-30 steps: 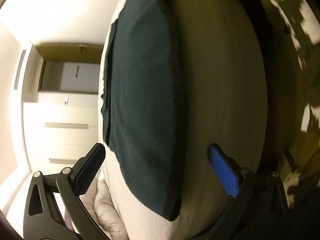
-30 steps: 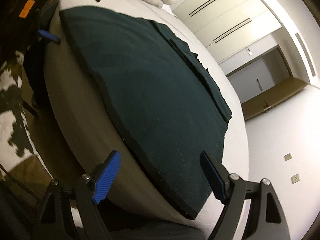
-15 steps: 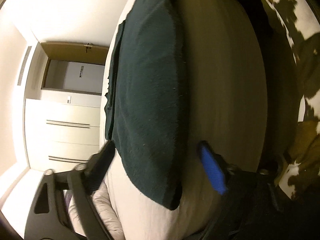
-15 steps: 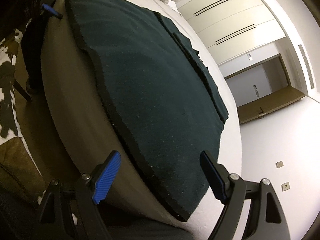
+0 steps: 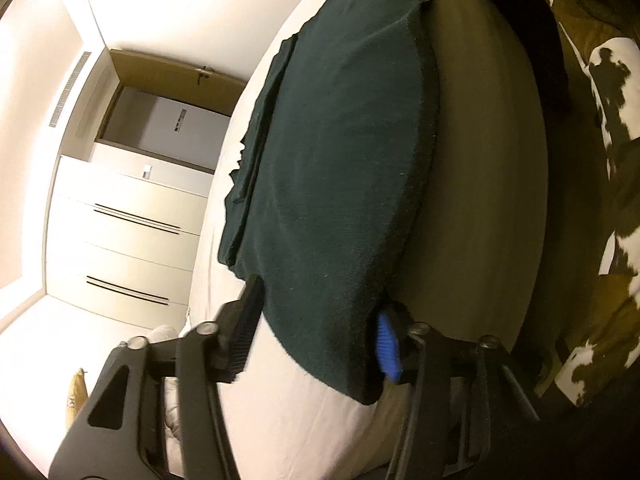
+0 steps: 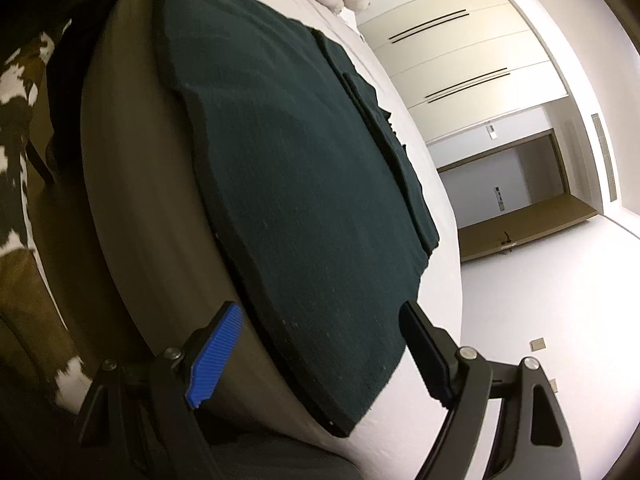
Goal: Fold small clothes
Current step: 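Close both tools on the sweater hem edge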
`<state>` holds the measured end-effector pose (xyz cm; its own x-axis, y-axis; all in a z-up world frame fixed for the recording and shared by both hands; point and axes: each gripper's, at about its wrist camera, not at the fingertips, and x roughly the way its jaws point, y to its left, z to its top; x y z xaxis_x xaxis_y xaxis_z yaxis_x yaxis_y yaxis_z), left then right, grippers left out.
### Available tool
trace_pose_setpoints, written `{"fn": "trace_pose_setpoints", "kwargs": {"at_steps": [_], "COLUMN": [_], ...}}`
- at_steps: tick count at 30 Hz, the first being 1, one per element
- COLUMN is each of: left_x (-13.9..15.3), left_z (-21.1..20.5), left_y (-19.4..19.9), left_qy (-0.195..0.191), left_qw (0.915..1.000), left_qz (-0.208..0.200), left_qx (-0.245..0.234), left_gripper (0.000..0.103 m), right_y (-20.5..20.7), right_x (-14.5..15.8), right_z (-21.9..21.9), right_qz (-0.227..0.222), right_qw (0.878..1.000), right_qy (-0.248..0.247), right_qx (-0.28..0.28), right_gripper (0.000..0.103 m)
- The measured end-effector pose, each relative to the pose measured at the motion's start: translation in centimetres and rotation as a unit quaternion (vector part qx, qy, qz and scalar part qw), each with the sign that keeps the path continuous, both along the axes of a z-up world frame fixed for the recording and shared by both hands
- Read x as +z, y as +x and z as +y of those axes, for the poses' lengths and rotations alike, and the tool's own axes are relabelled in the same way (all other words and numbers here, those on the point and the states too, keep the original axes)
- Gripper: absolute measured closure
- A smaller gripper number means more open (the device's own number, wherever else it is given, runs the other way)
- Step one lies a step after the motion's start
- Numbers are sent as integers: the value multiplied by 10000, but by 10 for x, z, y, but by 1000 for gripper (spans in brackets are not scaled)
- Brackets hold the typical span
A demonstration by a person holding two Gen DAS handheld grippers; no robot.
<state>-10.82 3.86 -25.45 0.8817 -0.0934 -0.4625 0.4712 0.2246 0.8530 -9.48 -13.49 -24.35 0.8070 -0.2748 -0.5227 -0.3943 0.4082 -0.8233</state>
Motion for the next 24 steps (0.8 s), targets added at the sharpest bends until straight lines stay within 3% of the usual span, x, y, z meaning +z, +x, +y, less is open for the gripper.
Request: {"fn": "trace_pose_setpoints", "kwargs": {"at_steps": [1,3,7,14,24], "left_x": [-2,-2,7,39,65], "left_z": [0,0,1,4,4], "left_y": [-1,-2,2,9,8], "left_qy": [-2,-143,-522,-1139,-1882], "left_qw": [10000,9996,9974,9915,9775], "left_qz": [63,238,470,463,667], "left_qx": [5,9,185,420,684], "left_gripper": [71,73,89,94,94], "right_y": [0,-1,4,6,3], "right_x": [-1,-4,-9,-25,-32], "right_z": [-1,-4,-8,-14,-13], "right_qz": [8,39,74,258,282], "right_qw": [10000,9999,9994,9966,9947], "right_qy": [-48,-151,-319,-770,-990], "right_qx": [-2,-23,-135,-167,-16], "right_gripper": [21,25,35,47,47]}}
